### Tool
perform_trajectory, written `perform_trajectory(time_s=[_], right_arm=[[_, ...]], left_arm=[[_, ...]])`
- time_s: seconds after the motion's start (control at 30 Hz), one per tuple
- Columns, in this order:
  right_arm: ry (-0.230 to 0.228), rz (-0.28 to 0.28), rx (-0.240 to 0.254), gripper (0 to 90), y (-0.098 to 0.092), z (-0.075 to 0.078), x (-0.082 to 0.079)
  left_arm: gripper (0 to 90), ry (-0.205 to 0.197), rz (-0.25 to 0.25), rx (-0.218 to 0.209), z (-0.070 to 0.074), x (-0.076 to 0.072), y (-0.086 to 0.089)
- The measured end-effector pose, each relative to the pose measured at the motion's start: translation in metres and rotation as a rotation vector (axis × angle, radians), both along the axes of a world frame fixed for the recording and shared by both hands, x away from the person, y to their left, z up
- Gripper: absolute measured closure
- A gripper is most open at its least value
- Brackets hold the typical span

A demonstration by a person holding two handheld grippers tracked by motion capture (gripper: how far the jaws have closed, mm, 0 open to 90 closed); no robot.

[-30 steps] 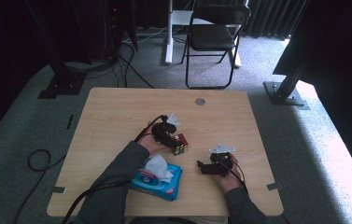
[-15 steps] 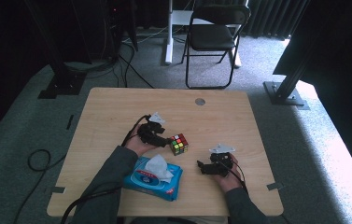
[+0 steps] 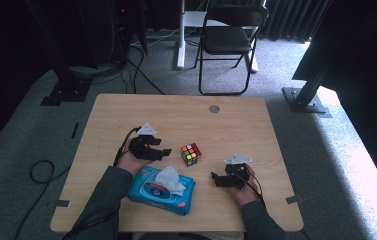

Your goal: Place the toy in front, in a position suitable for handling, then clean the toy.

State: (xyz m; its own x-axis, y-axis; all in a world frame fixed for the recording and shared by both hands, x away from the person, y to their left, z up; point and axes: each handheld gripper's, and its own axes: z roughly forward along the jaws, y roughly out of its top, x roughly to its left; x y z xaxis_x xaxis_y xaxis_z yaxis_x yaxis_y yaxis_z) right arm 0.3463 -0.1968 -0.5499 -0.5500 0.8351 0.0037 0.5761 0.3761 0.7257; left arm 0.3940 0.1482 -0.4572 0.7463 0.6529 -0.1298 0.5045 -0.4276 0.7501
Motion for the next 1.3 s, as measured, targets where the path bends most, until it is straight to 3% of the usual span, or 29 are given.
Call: perform_trajectory(time_s=[0.23, 0.63, 1.1, 1.3], right_arm=[[0.001, 0.0, 0.001, 14.1, 0.0, 0.0, 0.0], [0.001, 0.001, 0.001, 14.1, 0.0, 0.0, 0.0], [0.002, 0.0, 0.002, 14.1, 0.001, 0.0, 0.0], [0.001, 0.0, 0.002, 14.1, 0.001, 0.0, 0.0]], left_arm=[[34.7, 0.003, 0.032, -0.012, 0.001, -0.011, 0.016], [34.7, -0.019, 0.03, -0.038, 0.009, -0.023, 0.027], [33.9, -0.023, -0.044, -0.015, 0.019, -0.04, 0.018], [33.8, -0.026, -0.051, -0.007, 0.019, -0.042, 0.013]])
